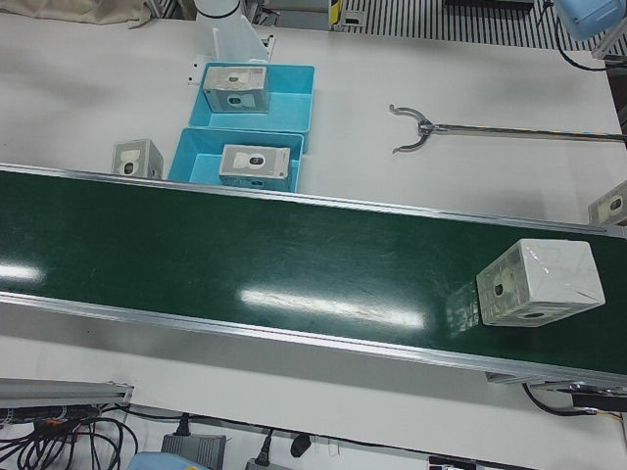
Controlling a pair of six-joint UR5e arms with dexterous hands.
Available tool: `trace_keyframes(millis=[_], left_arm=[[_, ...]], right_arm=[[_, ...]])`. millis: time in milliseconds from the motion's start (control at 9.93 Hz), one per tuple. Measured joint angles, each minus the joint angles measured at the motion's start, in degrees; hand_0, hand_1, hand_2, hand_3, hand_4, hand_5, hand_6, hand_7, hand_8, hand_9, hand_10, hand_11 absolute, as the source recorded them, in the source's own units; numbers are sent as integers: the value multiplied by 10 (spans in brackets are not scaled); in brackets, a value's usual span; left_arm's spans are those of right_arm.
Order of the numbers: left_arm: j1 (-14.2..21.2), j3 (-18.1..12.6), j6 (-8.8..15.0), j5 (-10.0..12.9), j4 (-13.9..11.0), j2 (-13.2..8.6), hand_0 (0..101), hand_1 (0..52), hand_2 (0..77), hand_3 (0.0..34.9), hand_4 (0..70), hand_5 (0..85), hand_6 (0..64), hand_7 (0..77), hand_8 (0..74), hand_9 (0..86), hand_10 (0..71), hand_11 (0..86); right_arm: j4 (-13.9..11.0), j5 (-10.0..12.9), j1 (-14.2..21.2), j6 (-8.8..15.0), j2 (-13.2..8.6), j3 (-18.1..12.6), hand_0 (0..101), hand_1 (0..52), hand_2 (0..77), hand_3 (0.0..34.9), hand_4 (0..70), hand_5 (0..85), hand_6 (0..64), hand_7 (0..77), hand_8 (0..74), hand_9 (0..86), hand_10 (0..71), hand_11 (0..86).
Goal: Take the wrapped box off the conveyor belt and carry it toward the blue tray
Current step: 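Move the right hand over the conveyor belt, fingers open, facing upstream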
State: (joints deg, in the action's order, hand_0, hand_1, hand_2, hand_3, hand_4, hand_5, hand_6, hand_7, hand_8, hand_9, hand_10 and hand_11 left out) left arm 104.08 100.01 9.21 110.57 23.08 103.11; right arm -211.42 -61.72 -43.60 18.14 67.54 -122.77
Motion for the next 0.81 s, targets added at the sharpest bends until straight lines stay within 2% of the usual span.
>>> trace_keyframes(millis=[201,302,604,806], left_arm=[[0,0,0,0,0,0,0,0,5,0,0,5,0,5,5,0,0,0],[0,0,0,0,0,0,0,0,11,0,0,5,0,5,0,5,0,0],[0,0,0,0,0,0,0,0,5,0,0,5,0,5,5,0,5,0],[0,0,0,0,0,0,0,0,11,0,0,5,0,5,5,0,5,0]], right_arm=[[-5,-1,-2,-7,1,7,456,136,191,305,60,196,5,191,0,27,22,44],[-13,-1,-4,-16,1,12,422,87,158,306,38,185,5,191,0,27,22,44],[-26,-1,-10,-28,1,17,406,93,125,304,22,185,0,175,0,54,33,54],[-27,-2,-13,-31,1,17,406,109,147,304,0,175,0,185,16,82,33,54]])
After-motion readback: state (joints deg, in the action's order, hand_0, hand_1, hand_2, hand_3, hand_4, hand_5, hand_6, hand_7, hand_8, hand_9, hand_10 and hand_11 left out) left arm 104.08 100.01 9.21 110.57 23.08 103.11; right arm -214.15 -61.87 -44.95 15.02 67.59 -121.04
